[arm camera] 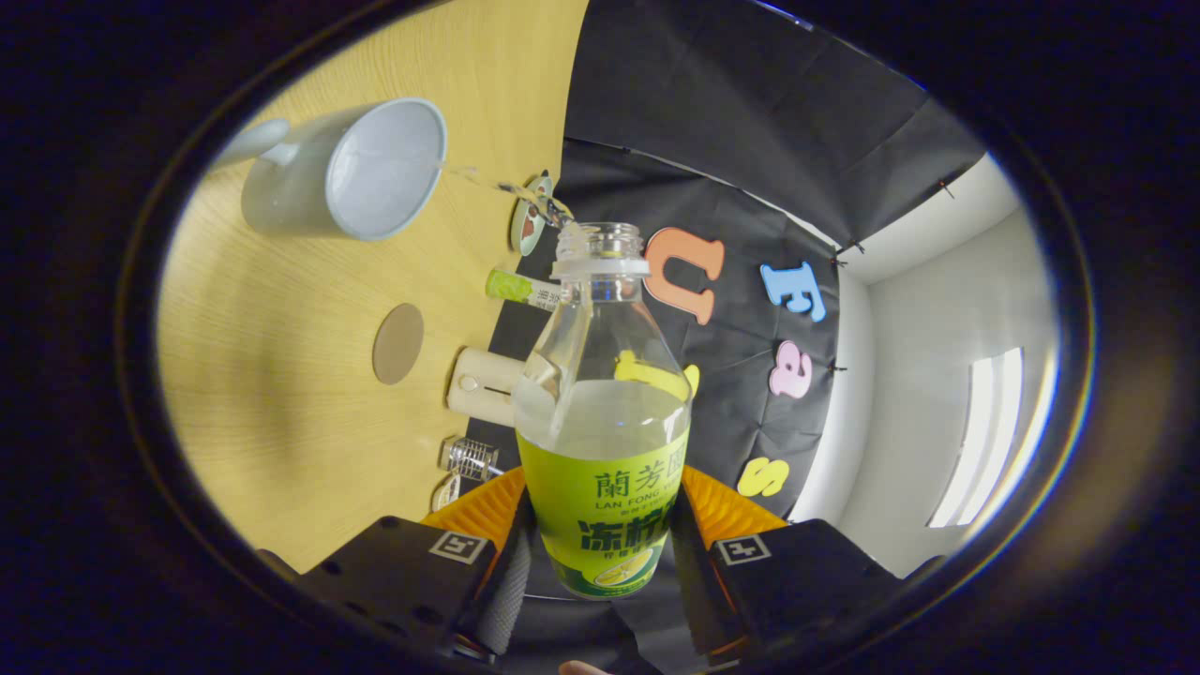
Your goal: Take the bottle from table, then pour the juice into the cup, finally place the bottle on the coaster
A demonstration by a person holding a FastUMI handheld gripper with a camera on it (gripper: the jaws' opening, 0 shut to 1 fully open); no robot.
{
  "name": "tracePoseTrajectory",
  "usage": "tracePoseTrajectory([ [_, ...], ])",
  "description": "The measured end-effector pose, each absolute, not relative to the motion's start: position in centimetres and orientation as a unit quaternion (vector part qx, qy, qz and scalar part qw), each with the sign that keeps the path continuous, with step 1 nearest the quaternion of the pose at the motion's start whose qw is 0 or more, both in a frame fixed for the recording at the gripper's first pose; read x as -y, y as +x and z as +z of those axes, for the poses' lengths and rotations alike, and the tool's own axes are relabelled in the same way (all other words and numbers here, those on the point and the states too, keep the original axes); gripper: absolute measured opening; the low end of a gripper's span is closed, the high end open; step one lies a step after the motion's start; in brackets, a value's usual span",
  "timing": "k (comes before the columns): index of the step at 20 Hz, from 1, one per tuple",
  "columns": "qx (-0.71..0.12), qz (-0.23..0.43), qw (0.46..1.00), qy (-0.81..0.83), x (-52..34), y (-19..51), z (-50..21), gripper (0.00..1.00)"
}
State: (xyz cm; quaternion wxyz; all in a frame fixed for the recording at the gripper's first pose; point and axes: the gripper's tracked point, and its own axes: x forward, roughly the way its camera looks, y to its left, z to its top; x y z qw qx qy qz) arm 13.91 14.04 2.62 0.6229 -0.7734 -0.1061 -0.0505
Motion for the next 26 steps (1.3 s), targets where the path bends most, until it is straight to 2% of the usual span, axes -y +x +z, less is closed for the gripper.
tracePoseTrajectory([
  [26, 0.125, -0.069, 0.587, -0.797, -14.5, 14.0, 6.5, 0.74],
])
